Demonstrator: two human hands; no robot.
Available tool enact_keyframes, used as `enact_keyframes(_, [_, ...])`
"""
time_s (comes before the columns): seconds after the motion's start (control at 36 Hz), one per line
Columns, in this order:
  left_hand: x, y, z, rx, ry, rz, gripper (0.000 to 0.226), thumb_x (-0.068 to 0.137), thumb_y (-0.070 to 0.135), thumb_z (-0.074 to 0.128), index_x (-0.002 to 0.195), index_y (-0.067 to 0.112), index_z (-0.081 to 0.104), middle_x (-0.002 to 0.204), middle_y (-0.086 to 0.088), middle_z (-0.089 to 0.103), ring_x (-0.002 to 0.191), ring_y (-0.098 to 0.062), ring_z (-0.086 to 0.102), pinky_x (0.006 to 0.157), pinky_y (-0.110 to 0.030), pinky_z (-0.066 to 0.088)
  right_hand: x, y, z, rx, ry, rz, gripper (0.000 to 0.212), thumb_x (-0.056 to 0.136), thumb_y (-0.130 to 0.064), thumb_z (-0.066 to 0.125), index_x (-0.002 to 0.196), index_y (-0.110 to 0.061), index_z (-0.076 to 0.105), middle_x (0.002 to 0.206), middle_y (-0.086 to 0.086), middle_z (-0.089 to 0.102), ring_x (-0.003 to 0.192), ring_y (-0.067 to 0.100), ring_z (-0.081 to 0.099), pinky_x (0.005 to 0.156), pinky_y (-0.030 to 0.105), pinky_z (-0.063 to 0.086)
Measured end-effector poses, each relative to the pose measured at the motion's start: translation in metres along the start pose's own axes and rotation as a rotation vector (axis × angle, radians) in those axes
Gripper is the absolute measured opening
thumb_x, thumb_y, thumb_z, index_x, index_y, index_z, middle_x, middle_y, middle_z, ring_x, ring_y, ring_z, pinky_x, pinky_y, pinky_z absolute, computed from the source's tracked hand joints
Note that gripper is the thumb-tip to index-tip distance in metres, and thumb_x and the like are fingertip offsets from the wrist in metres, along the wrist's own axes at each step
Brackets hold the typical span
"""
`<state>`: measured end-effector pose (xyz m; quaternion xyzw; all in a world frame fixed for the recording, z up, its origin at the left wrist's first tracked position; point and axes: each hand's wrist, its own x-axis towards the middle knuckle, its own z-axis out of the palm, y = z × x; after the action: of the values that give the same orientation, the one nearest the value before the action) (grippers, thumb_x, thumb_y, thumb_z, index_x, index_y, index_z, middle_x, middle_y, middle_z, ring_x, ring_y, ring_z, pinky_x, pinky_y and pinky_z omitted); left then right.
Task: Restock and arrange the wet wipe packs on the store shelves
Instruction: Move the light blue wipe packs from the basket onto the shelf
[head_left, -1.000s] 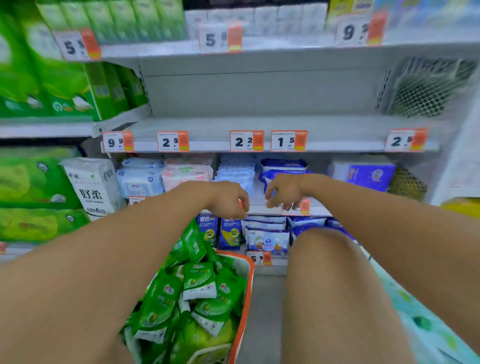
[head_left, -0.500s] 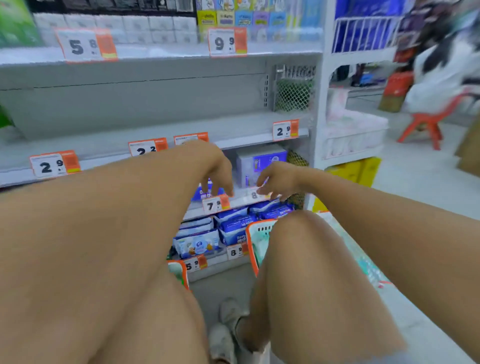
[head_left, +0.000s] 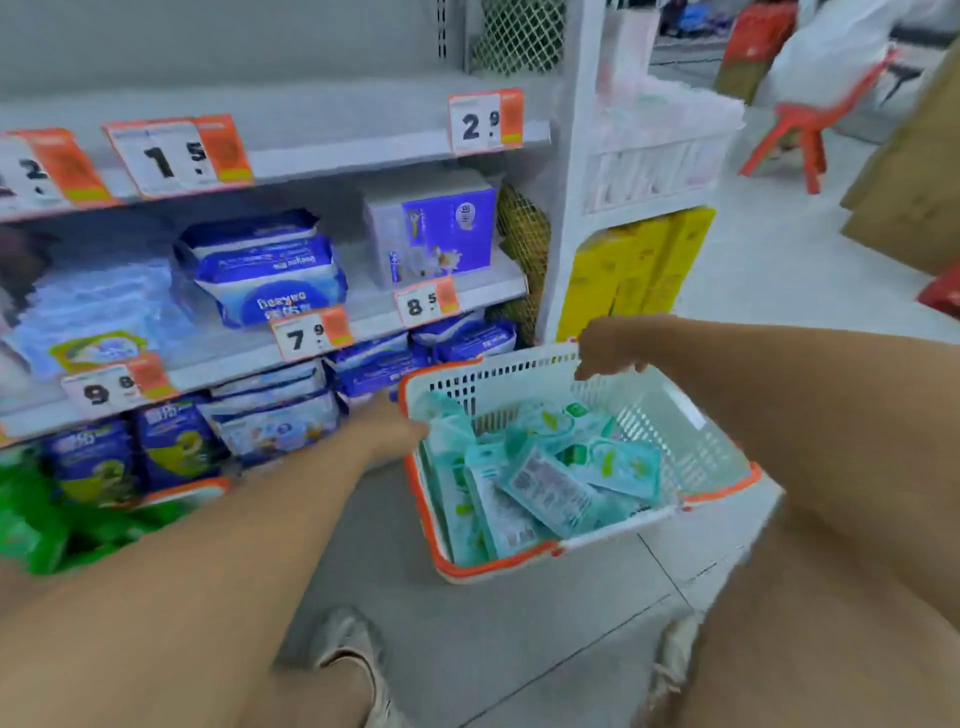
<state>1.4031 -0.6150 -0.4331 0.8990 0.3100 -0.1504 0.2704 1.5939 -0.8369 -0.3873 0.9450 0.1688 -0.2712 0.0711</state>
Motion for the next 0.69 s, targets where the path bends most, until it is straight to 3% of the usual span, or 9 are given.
enact_keyframes(0.03, [0.017, -0.004, 0.016, -0.074, 0.025, -0.058, 0.074, 0.087, 0.048, 0.065, 0.141, 0.007, 0.037, 0.134, -0.013, 0.055, 0.108, -0.029, 0.058, 0.083, -0.030, 0.049, 0.022, 0.022, 0.016, -0.022, 0.103, 0.009, 0.049, 0.094, -0.045, 0.061, 0.127, -0.008, 0.059, 0.116, 0.013, 0.063, 0.102, 0.029, 0.063, 0.083, 0.035, 0.047])
enact_keyframes(0.08, [0.049, -0.008, 0.047, -0.152, 0.026, -0.162, 0.095, 0.087, 0.051, 0.063, 0.153, 0.008, 0.010, 0.142, -0.018, 0.048, 0.114, -0.036, 0.057, 0.090, -0.038, 0.051, 0.055, 0.066, 0.049, 0.112, 0.260, 0.176, 0.080, 0.086, -0.059, 0.062, 0.149, -0.016, 0.035, 0.148, 0.014, 0.043, 0.135, 0.036, 0.041, 0.108, 0.046, 0.038])
enact_keyframes(0.14, [0.077, -0.007, 0.077, -0.206, 0.024, -0.245, 0.090, 0.093, 0.043, 0.058, 0.154, 0.010, 0.001, 0.145, -0.022, 0.043, 0.117, -0.041, 0.056, 0.093, -0.042, 0.050, 0.084, 0.102, 0.074, 0.273, 0.336, 0.458, 0.097, 0.086, -0.069, 0.056, 0.153, -0.010, 0.018, 0.159, 0.018, 0.022, 0.145, 0.041, 0.020, 0.115, 0.056, 0.023])
enact_keyframes(0.22, [0.098, -0.007, 0.110, -0.194, 0.135, -0.277, 0.049, 0.100, 0.020, 0.044, 0.142, 0.008, 0.023, 0.127, -0.023, 0.057, 0.106, -0.041, 0.060, 0.078, -0.043, 0.046, 0.117, 0.125, 0.100, 0.549, 0.302, 0.613, 0.093, 0.089, -0.067, 0.052, 0.149, 0.000, 0.025, 0.152, 0.026, 0.031, 0.139, 0.045, 0.032, 0.115, 0.049, 0.030])
enact_keyframes(0.31, [0.101, -0.008, 0.122, -0.144, 0.255, -0.262, 0.033, 0.100, 0.016, 0.035, 0.132, 0.007, 0.031, 0.113, -0.023, 0.062, 0.098, -0.040, 0.061, 0.070, -0.042, 0.040, 0.135, 0.136, 0.122, 0.495, 0.335, 0.571, 0.072, 0.093, -0.060, 0.046, 0.138, -0.005, 0.037, 0.137, 0.026, 0.043, 0.124, 0.047, 0.046, 0.105, 0.047, 0.040])
enact_keyframes(0.42, [0.098, -0.018, 0.107, -0.107, 0.218, -0.238, 0.035, 0.099, 0.017, 0.039, 0.132, 0.010, 0.033, 0.117, -0.024, 0.059, 0.102, -0.042, 0.060, 0.073, -0.043, 0.041, 0.124, 0.138, 0.123, 0.543, 0.262, 0.544, 0.068, 0.093, -0.054, 0.049, 0.138, -0.005, 0.037, 0.132, 0.024, 0.048, 0.117, 0.043, 0.053, 0.095, 0.044, 0.049])
enact_keyframes(0.56, [0.080, -0.076, 0.078, -0.091, 0.228, -0.316, 0.043, 0.098, 0.015, 0.043, 0.139, 0.013, 0.032, 0.126, -0.022, 0.055, 0.107, -0.040, 0.059, 0.075, -0.042, 0.044, 0.101, 0.095, 0.120, 0.541, 0.184, 0.377, 0.048, 0.089, -0.044, 0.059, 0.110, -0.001, 0.056, 0.102, 0.022, 0.062, 0.081, 0.034, 0.060, 0.059, 0.030, 0.044])
enact_keyframes(0.64, [0.070, -0.120, 0.060, -0.017, 0.210, -0.427, 0.046, 0.098, 0.010, 0.047, 0.141, 0.006, 0.033, 0.124, -0.023, 0.057, 0.102, -0.039, 0.061, 0.072, -0.042, 0.048, 0.096, 0.051, 0.122, 0.547, 0.188, 0.261, 0.043, 0.086, -0.042, 0.064, 0.110, -0.006, 0.059, 0.103, 0.019, 0.064, 0.083, 0.033, 0.060, 0.066, 0.032, 0.047])
enact_keyframes(0.69, [0.061, -0.139, 0.043, 0.032, 0.163, -0.489, 0.051, 0.097, 0.007, 0.050, 0.145, -0.004, 0.035, 0.110, -0.019, 0.061, 0.086, -0.031, 0.064, 0.060, -0.035, 0.050, 0.089, 0.019, 0.122, 0.529, 0.216, 0.180, 0.049, 0.084, -0.040, 0.068, 0.119, -0.008, 0.055, 0.110, 0.018, 0.063, 0.093, 0.036, 0.062, 0.076, 0.037, 0.054])
